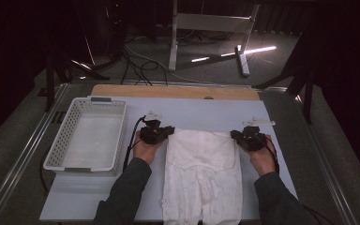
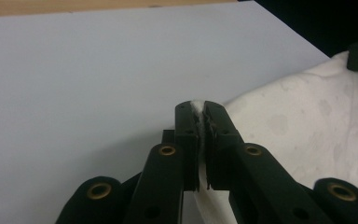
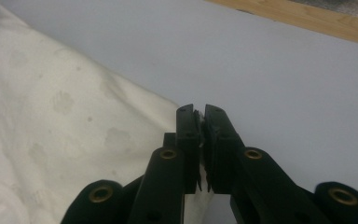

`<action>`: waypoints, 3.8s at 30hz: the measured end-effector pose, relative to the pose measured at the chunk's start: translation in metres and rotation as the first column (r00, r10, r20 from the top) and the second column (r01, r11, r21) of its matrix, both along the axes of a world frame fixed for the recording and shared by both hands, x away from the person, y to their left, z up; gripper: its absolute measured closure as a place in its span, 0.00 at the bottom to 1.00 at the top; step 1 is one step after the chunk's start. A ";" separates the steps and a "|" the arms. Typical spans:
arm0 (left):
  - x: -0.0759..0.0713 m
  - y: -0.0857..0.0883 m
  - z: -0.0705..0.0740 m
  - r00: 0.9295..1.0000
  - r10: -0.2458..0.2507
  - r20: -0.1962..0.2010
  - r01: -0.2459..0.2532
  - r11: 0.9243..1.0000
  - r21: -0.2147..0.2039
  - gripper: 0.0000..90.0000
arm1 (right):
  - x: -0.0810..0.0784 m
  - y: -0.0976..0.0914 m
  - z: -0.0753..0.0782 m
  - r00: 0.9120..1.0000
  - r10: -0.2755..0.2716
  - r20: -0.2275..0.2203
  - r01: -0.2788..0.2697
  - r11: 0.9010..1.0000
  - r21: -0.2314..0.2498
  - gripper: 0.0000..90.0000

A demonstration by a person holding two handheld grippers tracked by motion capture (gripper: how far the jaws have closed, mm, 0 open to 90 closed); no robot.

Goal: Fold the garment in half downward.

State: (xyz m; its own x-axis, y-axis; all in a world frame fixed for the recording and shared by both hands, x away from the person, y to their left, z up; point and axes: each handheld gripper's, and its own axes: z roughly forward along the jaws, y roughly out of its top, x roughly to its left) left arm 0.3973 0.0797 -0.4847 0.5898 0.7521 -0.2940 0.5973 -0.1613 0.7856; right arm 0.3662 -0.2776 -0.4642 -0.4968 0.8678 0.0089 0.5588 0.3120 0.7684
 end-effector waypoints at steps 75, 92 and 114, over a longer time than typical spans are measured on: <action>0.001 -0.003 0.013 1.000 0.017 0.012 -0.017 0.999 -0.044 0.09 | 0.018 0.029 -0.001 0.999 0.040 -0.036 -0.039 0.999 0.029 0.27; -0.029 0.002 -0.003 1.000 -0.024 -0.017 0.024 0.999 -0.021 0.08 | -0.019 0.020 -0.024 0.997 0.041 -0.058 -0.038 0.998 0.049 0.26; -0.055 -0.008 -0.039 0.992 -0.083 -0.098 0.093 0.990 0.108 0.17 | -0.038 0.018 -0.036 0.997 0.048 -0.064 -0.045 0.998 0.052 0.29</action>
